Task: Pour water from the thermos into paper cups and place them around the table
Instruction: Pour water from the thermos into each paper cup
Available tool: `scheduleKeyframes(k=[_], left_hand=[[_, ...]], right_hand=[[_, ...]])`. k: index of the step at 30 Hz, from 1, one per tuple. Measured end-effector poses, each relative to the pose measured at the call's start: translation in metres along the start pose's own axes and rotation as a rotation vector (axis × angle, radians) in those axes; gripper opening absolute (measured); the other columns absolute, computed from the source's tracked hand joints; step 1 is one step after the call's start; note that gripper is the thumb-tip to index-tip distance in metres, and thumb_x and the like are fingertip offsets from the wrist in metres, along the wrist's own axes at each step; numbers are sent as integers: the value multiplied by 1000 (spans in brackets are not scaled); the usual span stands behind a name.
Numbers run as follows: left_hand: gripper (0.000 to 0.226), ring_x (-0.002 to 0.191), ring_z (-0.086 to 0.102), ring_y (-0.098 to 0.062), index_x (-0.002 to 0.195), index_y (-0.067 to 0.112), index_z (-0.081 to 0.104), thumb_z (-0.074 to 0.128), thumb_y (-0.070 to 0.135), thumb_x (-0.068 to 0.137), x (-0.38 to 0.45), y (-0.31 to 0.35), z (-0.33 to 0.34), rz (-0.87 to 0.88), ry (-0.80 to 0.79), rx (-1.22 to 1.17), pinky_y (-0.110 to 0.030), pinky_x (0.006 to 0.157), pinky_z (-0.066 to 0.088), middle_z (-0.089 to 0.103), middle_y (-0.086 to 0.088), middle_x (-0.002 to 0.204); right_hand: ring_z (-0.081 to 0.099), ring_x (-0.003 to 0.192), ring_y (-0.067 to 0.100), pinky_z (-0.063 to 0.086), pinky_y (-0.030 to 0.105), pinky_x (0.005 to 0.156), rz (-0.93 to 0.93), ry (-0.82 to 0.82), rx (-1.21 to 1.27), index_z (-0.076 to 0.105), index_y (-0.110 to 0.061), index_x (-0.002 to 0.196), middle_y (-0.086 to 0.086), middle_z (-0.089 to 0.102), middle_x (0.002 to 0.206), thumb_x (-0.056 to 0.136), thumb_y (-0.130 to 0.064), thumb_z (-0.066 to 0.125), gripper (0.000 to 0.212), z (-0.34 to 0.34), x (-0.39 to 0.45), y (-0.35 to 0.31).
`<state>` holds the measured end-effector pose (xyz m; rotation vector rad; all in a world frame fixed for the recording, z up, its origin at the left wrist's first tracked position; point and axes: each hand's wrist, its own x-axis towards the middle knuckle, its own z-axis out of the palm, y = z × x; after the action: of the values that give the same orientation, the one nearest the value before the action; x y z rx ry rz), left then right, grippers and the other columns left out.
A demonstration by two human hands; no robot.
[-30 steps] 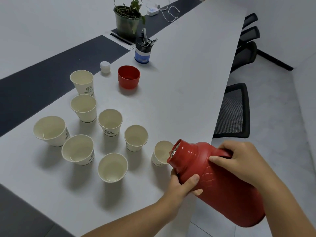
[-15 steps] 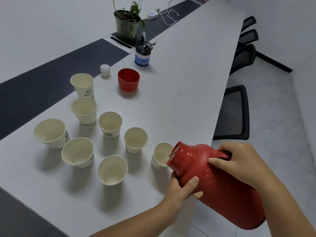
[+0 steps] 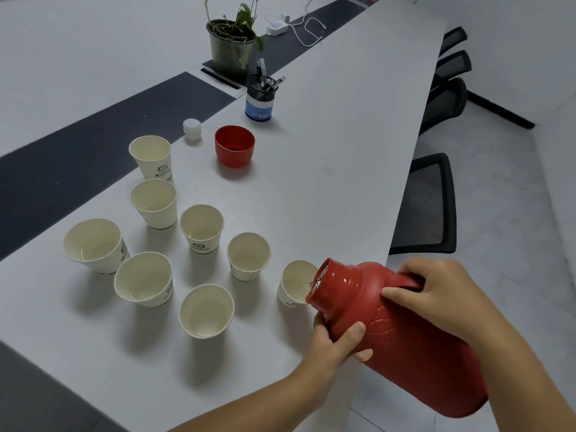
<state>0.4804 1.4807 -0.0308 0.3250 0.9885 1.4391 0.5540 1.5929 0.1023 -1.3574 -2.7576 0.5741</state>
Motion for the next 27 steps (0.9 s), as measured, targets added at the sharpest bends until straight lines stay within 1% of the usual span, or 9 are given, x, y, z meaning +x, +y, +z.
scheduleKeyframes(k=[3, 7, 9, 13, 19, 21, 23, 25, 27], left_hand=[[72, 108, 60, -13, 115, 30, 38, 68, 48, 53, 0, 0, 0, -3, -4, 9, -29, 91, 51, 58, 3, 118], [56, 95, 65, -5, 113, 31, 38, 65, 37, 65, 1, -1, -2, -18, -15, 9, -22, 79, 53, 59, 4, 115], [56, 89, 67, -4, 114, 29, 37, 64, 37, 65, 0, -1, -1, -30, -18, 0, -19, 74, 53, 59, 3, 114], [76, 106, 60, -11, 117, 29, 37, 69, 50, 51, 0, -2, 0, -22, -10, -2, -26, 87, 53, 59, 2, 117], [73, 108, 59, -11, 113, 30, 39, 69, 52, 51, 1, -2, -1, -29, 8, 38, -31, 95, 49, 58, 5, 116], [64, 108, 59, -11, 115, 30, 38, 68, 44, 60, 1, -1, -1, -16, 14, 53, -27, 89, 52, 57, 5, 117], [67, 104, 60, -11, 122, 26, 35, 65, 37, 63, 1, 3, -2, -2, 24, 66, -22, 80, 54, 57, 4, 117], [73, 98, 64, -9, 127, 21, 32, 66, 31, 64, 1, 7, -3, 22, 24, 82, -22, 73, 55, 55, 1, 120], [74, 91, 66, -6, 127, 22, 31, 68, 26, 63, 0, 12, -3, 44, 15, 94, -21, 65, 55, 51, -2, 121]], right_hand=[[53, 57, 8, 38, 24, 53, 2, 8, 5, 60, -16, 62, -6, 56, 57, 69, -28, 72, 18, 0, 0, 1], [52, 57, 7, 37, 24, 52, 0, 11, 9, 56, -21, 60, -7, 56, 57, 69, -29, 71, 20, 1, -1, 2], [52, 58, 8, 38, 25, 53, 3, 13, 8, 58, -18, 62, -7, 56, 58, 69, -30, 71, 19, 1, -1, 3], [51, 57, 8, 37, 24, 53, -1, 4, -1, 58, -19, 63, -6, 56, 58, 70, -31, 70, 19, 0, 0, 3], [50, 55, 7, 35, 22, 51, -20, 9, 14, 51, -26, 58, -8, 53, 56, 70, -32, 70, 23, 2, -1, 5], [52, 57, 7, 37, 23, 53, -23, 18, 26, 56, -22, 61, -7, 56, 58, 69, -31, 71, 19, 2, -2, 6], [54, 57, 9, 39, 21, 53, -20, 42, 56, 59, -20, 63, -7, 58, 58, 69, -29, 72, 17, 3, -3, 8], [56, 60, 11, 40, 18, 56, -24, 73, 124, 56, -24, 58, -6, 57, 53, 67, -25, 74, 20, 3, -7, 12], [56, 64, 4, 40, 11, 54, -16, 98, 199, 54, -29, 54, -8, 60, 55, 66, -21, 76, 26, 4, -11, 16]])
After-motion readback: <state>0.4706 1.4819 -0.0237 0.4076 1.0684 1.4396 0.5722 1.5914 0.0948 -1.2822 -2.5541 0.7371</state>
